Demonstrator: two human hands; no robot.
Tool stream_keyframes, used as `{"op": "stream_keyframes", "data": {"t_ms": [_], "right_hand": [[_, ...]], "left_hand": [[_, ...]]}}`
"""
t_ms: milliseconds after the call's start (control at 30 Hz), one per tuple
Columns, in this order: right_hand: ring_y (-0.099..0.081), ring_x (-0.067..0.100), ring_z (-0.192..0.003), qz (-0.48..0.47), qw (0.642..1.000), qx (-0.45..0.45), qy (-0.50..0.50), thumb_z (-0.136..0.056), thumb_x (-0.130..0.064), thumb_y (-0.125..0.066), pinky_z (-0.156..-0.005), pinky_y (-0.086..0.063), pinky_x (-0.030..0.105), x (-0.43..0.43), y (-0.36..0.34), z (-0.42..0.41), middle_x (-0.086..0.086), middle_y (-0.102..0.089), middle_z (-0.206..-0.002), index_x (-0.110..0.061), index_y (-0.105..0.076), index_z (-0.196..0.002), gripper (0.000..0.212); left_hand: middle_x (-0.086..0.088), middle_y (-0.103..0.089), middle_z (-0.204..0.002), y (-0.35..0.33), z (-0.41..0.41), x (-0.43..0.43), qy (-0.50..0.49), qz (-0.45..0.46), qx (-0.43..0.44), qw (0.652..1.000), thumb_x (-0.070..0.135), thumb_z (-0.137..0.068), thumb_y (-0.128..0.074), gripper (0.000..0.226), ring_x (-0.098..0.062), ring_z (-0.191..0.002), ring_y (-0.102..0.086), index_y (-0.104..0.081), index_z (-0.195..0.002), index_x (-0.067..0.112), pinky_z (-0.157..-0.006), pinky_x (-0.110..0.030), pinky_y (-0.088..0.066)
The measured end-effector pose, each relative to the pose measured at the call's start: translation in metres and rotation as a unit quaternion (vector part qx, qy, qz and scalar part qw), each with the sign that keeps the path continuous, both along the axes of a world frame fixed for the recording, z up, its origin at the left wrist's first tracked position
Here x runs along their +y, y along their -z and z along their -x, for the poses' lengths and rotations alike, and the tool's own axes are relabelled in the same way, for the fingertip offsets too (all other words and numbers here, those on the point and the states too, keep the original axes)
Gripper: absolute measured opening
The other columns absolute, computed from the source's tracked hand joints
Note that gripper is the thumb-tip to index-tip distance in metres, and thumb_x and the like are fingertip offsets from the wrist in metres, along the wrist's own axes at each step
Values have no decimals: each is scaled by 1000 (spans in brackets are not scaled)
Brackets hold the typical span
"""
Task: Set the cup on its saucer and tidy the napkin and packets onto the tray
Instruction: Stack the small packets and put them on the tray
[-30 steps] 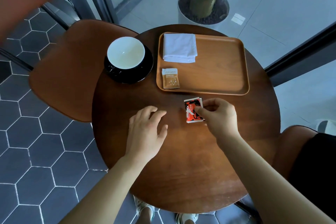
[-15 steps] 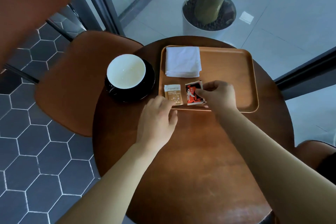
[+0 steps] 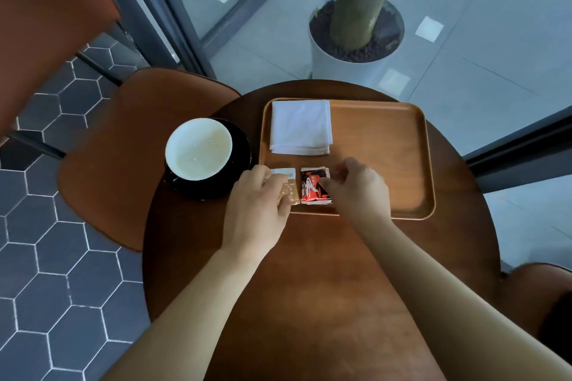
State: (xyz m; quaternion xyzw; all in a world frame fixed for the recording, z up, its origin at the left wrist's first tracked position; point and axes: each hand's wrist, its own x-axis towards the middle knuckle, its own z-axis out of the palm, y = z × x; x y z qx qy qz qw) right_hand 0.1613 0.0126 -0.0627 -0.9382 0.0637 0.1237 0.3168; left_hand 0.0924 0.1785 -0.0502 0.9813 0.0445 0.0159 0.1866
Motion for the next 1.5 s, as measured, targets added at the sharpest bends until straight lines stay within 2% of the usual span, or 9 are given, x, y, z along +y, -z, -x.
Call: {"op": "stream_keyframes", "data": {"t_ms": [133,300,400,500,567,700,900,1067,1500], "right_hand": [[-63,23,-79,21,1000,5,-11,-79,-38,-73,-65,-39,28,0,-1,2,-9,-63,-76,-22,-62,-88,22],[-66,29,-84,50,998,-9,-45,-79,-32,-74,-68,-50,33,5,1,5,1,-72,-84,-16,-62,-99,28],[-65,27,-82,42,997,-16,-60,-79,-26,-74,-65,-44,30,5,0,7,-1,-69,-82,-20,-62,-105,29],[-63,23,-81,30,996,-21,-85,-79,-22,-71,-65,-44,29,6,-2,6,-6,-65,-80,-33,-62,-119,42],[-62,22,-80,25,995,-19,-96,-80,-19,-68,-64,-44,28,7,-2,5,-8,-62,-77,-35,-65,-116,40],[-60,22,-79,24,994,-13,-104,-80,-20,-69,-62,-39,28,11,-1,3,-10,-59,-75,-34,-67,-111,34],[-62,23,-81,25,992,4,-124,-82,-24,-70,-64,-44,30,14,-1,2,-4,-67,-83,-31,-65,-113,31],[-59,22,-80,29,990,17,-135,-82,-24,-71,-64,-37,28,10,-5,0,-5,-66,-82,-32,-63,-116,35],[-62,24,-84,35,989,26,-143,-82,-23,-70,-69,-48,31,9,-7,-3,-5,-67,-85,-34,-62,-120,40]], "left_hand": [[-7,-61,-112,0,-7,1,25,-20,27,999,29,-84,-77,39,-25,-103,-57,-68,-118,12,-86,-39,-55],[-6,-58,-123,0,-12,4,62,-37,49,996,38,-84,-75,51,-26,-111,-54,-62,-130,19,-92,-39,-49],[-7,-59,-123,-1,-15,6,80,-55,49,994,36,-86,-73,49,-26,-113,-54,-61,-131,21,-91,-39,-48],[-5,-59,-125,0,-17,8,100,-66,55,991,36,-88,-71,46,-26,-116,-52,-61,-131,24,-92,-40,-45],[-4,-58,-126,0,-18,9,107,-81,57,989,37,-89,-69,45,-25,-115,-51,-61,-131,25,-92,-39,-44],[-4,-58,-122,-1,-22,9,117,-105,56,986,35,-90,-67,40,-26,-112,-51,-63,-128,25,-88,-39,-42],[-4,-57,-124,-4,-23,11,120,-128,64,982,33,-90,-66,39,-27,-114,-51,-62,-129,26,-89,-41,-43],[-5,-58,-127,-4,-22,10,113,-121,68,984,29,-88,-69,43,-27,-117,-52,-61,-130,25,-91,-42,-43],[-8,-58,-121,-3,-23,7,105,-108,60,987,33,-89,-66,39,-27,-112,-52,-64,-127,24,-88,-39,-50]]}}
